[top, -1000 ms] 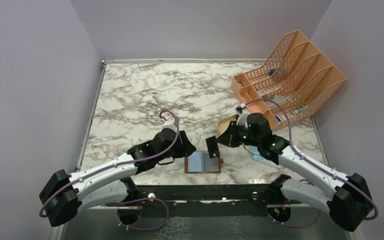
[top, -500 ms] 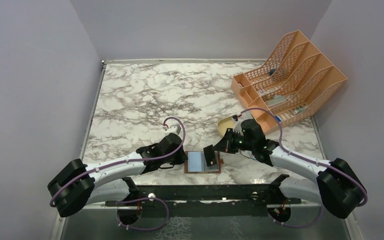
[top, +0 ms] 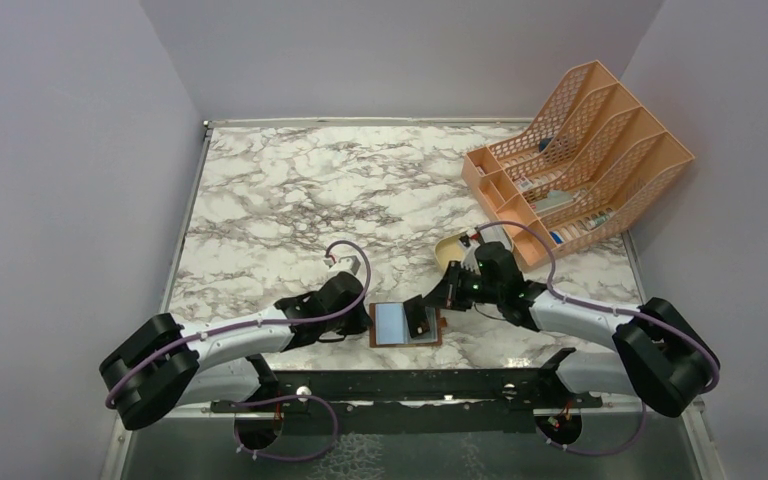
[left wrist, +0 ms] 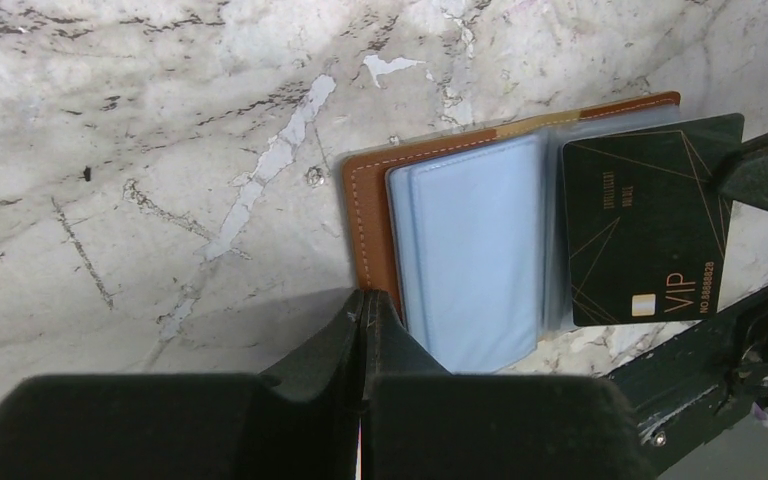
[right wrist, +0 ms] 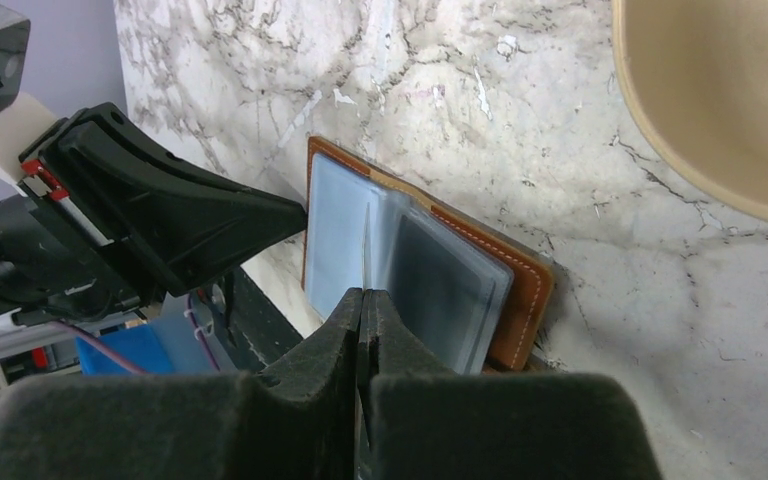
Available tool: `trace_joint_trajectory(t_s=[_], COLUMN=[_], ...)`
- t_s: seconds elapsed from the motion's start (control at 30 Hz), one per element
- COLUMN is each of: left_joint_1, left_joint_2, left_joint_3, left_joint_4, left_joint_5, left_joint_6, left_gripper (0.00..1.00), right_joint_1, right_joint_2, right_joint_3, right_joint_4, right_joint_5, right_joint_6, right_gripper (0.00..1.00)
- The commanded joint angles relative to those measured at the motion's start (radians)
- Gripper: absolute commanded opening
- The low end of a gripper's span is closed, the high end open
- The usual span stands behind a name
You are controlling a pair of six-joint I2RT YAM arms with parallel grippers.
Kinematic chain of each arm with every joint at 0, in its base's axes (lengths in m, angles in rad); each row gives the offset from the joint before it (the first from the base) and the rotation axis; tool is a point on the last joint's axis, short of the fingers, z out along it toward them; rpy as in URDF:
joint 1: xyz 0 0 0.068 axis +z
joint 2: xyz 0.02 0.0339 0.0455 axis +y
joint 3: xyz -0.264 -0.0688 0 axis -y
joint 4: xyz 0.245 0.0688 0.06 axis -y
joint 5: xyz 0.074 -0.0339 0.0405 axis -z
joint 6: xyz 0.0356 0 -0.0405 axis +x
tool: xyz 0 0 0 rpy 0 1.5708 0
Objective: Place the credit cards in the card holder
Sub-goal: Insert the credit card into the card holder.
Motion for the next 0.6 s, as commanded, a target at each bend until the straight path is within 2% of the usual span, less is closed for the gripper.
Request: trace_joint_trajectory(t_s=[0.0,0.57], left_joint_1=[0.002,0.002], left_joint_2=[0.022,0.036], left_joint_3=[-0.011,-0.025], left_joint_4=[0.032,0.034], left_joint_5=[0.026,0.032], left_joint_6=[-0.013,-0.023], left_gripper=[0.0,0.0], right_joint_1=[0.014,0.03], right_joint_2=[0.022,0.057], right_joint_3=[-0.02,-0.045], right_joint_4=[0.056,0.073], right_joint_5=[-0.015,0.031], right_joint_6=[0.018,0.04], right_gripper=[0.01,0.01])
